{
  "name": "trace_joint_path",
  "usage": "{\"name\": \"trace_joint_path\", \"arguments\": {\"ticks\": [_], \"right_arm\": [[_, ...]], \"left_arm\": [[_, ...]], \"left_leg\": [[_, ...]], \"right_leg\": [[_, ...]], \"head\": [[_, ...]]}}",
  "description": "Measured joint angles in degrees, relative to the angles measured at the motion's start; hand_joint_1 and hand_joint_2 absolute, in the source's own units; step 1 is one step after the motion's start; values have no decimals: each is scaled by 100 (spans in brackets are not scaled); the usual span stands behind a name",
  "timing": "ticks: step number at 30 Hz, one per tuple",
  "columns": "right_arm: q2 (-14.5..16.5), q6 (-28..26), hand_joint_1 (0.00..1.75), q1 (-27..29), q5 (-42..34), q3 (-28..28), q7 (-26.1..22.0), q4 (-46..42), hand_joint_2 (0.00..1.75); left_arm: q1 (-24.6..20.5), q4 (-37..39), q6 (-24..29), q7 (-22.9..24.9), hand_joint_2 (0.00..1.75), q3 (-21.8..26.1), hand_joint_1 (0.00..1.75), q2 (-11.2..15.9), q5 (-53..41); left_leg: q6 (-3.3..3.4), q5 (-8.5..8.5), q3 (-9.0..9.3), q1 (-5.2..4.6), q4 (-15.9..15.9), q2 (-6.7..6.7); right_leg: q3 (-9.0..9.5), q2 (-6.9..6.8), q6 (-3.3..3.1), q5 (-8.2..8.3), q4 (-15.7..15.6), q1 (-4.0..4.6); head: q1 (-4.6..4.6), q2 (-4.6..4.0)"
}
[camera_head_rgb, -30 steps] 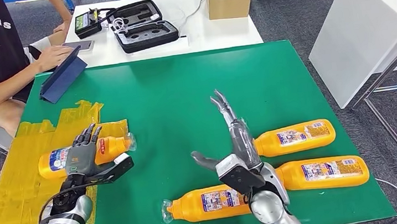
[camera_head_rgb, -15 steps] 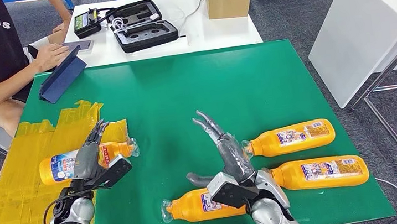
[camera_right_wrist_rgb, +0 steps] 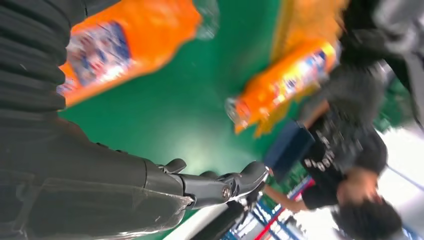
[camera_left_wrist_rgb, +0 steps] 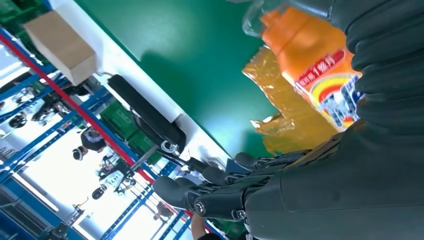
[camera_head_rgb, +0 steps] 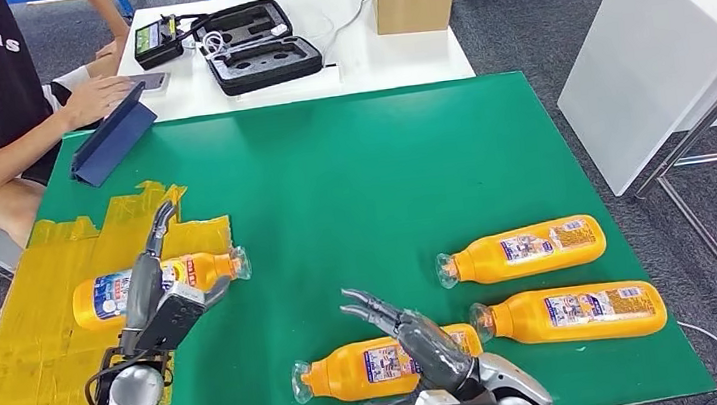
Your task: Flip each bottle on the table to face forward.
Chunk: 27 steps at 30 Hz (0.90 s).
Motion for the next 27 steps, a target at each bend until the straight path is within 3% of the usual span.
{"name": "trace_joint_path", "arguments": {"ticks": [11, 20, 27], "right_arm": [[-574, -702, 0, 246, 686, 357, 599, -101, 175], [-715, -1082, 0, 250, 1237, 530, 1104, -97, 175], [-722, -1458, 0, 153, 1995, 709, 1857, 9, 175]], "left_arm": [[191, -251, -26, -25, 175, 11, 0, -144, 124], [299, -399, -27, -24, 175, 14, 0, -219, 139], [470, -572, -24, 30, 175, 35, 0, -299, 174]], "left_leg": [[1, -1, -1, 0, 0, 1], [1, -1, -1, 0, 0, 1], [1, -1, -1, 0, 0, 1]], "right_leg": [[-2, 0, 0, 0, -1, 0], [-1, 0, 0, 0, -1, 0], [-1, 0, 0, 0, -1, 0]], "head": [[-1, 0], [-1, 0], [-1, 0]]}}
